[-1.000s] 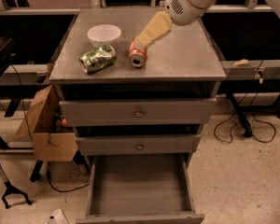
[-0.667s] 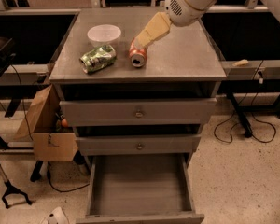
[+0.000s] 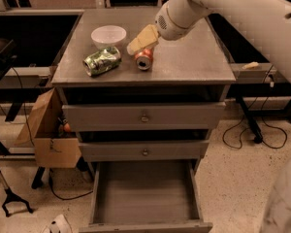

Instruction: Place coke can into bottom drawer

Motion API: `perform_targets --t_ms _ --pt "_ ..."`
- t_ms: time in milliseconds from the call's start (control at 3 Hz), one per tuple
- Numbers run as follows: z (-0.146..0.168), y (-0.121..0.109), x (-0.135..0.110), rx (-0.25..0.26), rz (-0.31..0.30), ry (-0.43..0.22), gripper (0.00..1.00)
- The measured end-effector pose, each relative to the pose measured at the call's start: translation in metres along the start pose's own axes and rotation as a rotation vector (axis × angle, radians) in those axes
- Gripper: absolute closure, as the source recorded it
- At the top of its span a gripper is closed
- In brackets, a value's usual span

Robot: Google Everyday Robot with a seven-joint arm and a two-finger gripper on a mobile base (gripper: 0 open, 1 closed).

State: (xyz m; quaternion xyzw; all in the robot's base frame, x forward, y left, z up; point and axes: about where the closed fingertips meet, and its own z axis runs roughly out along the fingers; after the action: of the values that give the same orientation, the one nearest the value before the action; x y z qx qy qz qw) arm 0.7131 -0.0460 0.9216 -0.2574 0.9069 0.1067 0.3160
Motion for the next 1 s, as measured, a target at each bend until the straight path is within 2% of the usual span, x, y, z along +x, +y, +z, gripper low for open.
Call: perform_targets --t_ms 333,667,1000 --pt "0.03 -0.014 0.011 0.033 0.089 0.019 0.0" --pt "0.046 -0.019 0.016 0.044 0.134 0.027 0.0" --pt "0.058 -0.011 0.011 0.031 0.144 0.026 0.0"
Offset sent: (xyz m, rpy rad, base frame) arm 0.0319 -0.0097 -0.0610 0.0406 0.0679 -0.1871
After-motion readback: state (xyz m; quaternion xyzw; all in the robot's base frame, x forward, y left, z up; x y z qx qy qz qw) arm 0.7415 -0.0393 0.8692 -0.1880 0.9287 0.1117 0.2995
